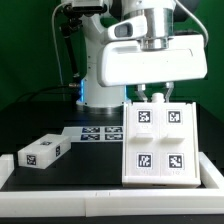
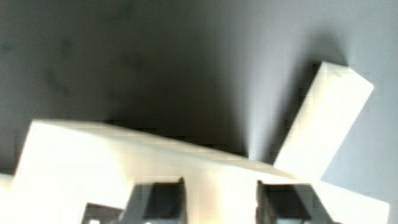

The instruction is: Assemble cabinet

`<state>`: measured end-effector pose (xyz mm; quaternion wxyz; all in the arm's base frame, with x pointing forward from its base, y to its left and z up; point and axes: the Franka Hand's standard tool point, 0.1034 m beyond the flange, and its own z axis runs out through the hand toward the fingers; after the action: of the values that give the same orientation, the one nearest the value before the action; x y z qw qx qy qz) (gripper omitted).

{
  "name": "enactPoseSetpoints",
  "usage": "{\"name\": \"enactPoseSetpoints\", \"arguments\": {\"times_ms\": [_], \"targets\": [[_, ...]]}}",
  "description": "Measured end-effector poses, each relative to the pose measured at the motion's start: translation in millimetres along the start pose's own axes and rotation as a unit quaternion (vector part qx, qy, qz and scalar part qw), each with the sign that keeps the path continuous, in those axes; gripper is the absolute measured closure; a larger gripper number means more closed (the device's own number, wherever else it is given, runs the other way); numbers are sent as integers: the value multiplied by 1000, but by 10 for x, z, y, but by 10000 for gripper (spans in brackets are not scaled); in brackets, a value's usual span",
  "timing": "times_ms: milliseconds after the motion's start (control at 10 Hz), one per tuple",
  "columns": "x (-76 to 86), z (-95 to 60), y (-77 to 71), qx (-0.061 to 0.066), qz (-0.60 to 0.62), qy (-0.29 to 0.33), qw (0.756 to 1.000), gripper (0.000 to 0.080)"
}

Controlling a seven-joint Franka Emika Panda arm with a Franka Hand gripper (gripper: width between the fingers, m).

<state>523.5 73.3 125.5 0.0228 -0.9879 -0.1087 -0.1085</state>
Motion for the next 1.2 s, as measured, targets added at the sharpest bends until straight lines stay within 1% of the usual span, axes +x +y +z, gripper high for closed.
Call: {"name": "enactPoseSetpoints", "arguments": {"times_ms": [100, 200, 400, 600, 900, 1200], "targets": [[61, -7, -31, 1, -3, 4, 1000, 622], [49, 0, -30, 1, -4, 4, 1000, 622], [58, -5, -30, 1, -4, 3, 1000, 649], [207, -82, 18, 2, -3, -3, 1000, 663], [346, -175, 44, 3, -2, -12, 1000, 681], [337, -167, 36, 4, -2, -13, 1000, 700]]}}
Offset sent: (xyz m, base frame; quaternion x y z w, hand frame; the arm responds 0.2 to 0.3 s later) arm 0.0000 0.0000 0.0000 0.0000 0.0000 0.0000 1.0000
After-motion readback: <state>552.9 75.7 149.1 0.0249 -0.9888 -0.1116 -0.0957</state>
